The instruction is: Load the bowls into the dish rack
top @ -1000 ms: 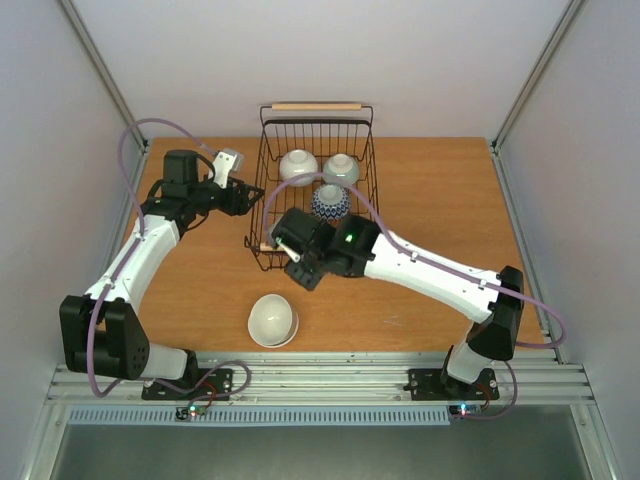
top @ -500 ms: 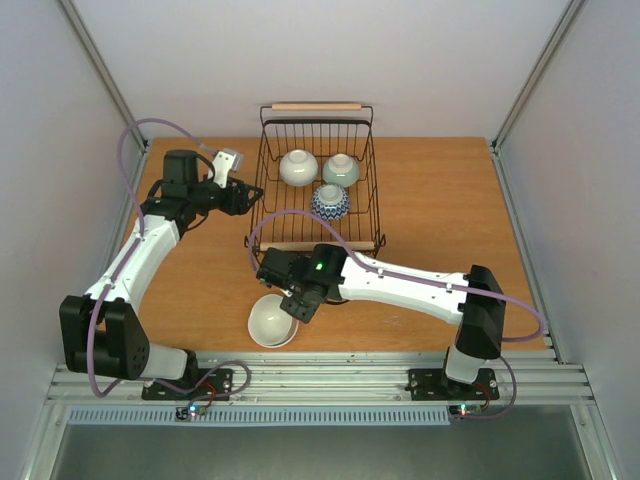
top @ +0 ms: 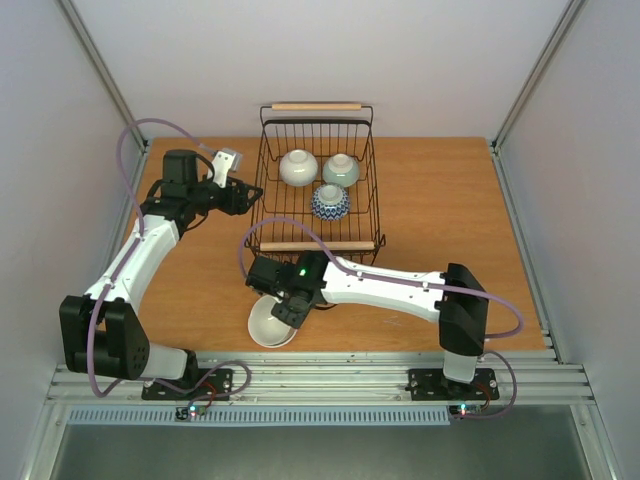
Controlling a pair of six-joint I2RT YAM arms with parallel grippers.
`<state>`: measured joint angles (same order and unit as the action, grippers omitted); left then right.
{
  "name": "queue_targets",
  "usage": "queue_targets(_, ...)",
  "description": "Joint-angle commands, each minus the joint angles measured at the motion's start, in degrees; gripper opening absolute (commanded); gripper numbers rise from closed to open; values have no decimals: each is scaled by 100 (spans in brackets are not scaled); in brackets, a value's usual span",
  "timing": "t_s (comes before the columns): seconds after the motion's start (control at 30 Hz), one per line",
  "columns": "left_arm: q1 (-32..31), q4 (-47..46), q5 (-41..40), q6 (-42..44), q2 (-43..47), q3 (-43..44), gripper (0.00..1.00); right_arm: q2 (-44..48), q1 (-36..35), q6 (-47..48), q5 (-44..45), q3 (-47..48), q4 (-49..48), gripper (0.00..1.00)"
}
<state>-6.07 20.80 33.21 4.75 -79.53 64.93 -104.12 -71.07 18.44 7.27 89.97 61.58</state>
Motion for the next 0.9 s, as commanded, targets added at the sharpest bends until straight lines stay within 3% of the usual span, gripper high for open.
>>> queue_targets(0.0, 35, -207, -115, -25, 176, 38, 68, -212, -51, -86, 53, 266, -177, 29)
queue_targets(0.87, 184, -300, -172, -141, 174, -6, 68, -743, -50, -108, 160, 533, -303, 26)
